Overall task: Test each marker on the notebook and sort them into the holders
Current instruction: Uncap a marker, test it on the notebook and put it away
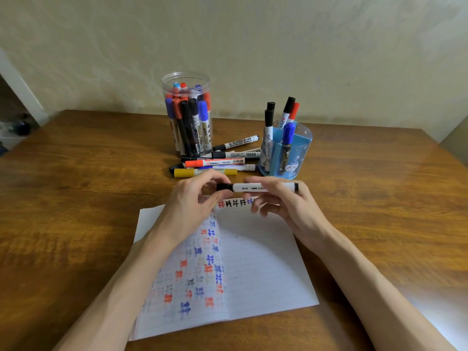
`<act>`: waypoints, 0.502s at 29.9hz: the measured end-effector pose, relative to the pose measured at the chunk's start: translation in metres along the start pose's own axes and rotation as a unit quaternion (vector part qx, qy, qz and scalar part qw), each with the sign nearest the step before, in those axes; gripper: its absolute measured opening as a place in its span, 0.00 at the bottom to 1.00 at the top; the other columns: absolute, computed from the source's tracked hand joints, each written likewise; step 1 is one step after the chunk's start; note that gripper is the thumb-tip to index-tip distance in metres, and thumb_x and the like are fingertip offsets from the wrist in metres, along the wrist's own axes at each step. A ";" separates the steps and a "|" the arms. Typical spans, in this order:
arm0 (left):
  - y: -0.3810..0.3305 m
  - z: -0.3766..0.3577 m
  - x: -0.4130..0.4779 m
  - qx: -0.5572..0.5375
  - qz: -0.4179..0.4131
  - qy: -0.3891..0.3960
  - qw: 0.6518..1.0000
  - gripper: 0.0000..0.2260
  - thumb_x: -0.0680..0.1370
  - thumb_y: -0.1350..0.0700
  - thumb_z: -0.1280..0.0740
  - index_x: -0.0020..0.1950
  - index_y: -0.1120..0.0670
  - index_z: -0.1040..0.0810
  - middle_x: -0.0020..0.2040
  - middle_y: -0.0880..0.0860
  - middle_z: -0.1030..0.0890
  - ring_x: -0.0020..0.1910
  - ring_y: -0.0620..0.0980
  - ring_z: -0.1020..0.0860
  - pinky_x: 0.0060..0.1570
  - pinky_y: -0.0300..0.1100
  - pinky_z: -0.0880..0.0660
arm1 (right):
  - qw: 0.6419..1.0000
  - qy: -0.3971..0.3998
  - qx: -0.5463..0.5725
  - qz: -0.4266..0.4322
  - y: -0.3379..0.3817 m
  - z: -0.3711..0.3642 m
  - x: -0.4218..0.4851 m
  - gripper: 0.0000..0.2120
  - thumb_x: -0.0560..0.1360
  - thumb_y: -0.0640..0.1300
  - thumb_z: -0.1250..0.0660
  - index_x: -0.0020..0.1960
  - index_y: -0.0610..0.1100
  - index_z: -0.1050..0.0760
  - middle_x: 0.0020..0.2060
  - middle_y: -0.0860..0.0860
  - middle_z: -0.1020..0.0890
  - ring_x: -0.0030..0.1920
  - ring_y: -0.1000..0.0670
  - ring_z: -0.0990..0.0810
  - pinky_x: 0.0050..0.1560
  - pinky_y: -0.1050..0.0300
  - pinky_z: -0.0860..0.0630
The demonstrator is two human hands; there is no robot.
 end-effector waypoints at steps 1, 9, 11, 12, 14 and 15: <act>-0.001 0.001 0.001 -0.007 -0.002 -0.008 1.000 0.12 0.76 0.52 0.29 0.58 0.53 0.18 0.52 0.42 0.18 0.54 0.36 0.20 0.47 0.28 0.23 | 1.000 0.004 0.023 -0.015 0.001 0.002 0.001 0.12 0.84 0.44 0.34 0.63 0.42 0.16 0.49 0.40 0.12 0.43 0.45 0.15 0.43 0.55 0.20; -0.001 0.005 -0.001 0.002 0.001 -0.020 1.000 0.15 0.73 0.48 0.30 0.57 0.50 0.15 0.50 0.35 0.19 0.53 0.31 0.20 0.48 0.26 0.24 | 0.983 -0.027 -0.169 0.064 -0.001 0.018 0.002 0.11 0.76 0.45 0.24 0.57 0.42 0.14 0.39 0.46 0.12 0.35 0.51 0.16 0.37 0.60 0.19; -0.002 0.006 -0.002 0.007 0.002 -0.028 1.000 0.15 0.73 0.48 0.30 0.57 0.49 0.15 0.49 0.34 0.19 0.51 0.31 0.20 0.47 0.25 0.24 | 0.979 -0.022 -0.185 0.081 -0.004 0.016 0.002 0.12 0.77 0.44 0.25 0.58 0.41 0.14 0.39 0.49 0.12 0.35 0.54 0.17 0.36 0.64 0.21; -0.003 0.006 -0.002 0.009 0.003 -0.033 0.999 0.14 0.74 0.49 0.29 0.57 0.50 0.15 0.48 0.34 0.19 0.49 0.33 0.19 0.46 0.26 0.24 | 0.978 -0.021 -0.187 0.087 -0.005 0.015 0.002 0.12 0.77 0.45 0.25 0.58 0.41 0.14 0.38 0.50 0.13 0.34 0.54 0.18 0.36 0.64 0.22; -0.002 0.005 -0.003 0.015 0.000 -0.042 0.999 0.11 0.76 0.55 0.27 0.58 0.51 0.15 0.44 0.36 0.18 0.43 0.37 0.17 0.44 0.28 0.22 | 0.980 -0.028 -0.174 0.089 -0.009 0.014 0.002 0.13 0.77 0.46 0.26 0.58 0.41 0.14 0.38 0.49 0.13 0.35 0.53 0.18 0.36 0.63 0.22; -0.002 0.004 -0.003 0.018 -0.003 -0.046 0.999 0.10 0.76 0.58 0.27 0.58 0.52 0.15 0.43 0.38 0.17 0.42 0.39 0.16 0.43 0.29 0.22 | 0.982 -0.035 -0.165 0.088 -0.011 0.014 0.001 0.13 0.77 0.46 0.26 0.58 0.41 0.14 0.38 0.48 0.13 0.35 0.53 0.18 0.37 0.62 0.21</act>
Point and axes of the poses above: each hand's wrist, its own x-axis towards the middle knuckle, its own z-axis out of the back of the hand, y = z × x, the point moved 1 cm from there along x, towards the middle knuckle
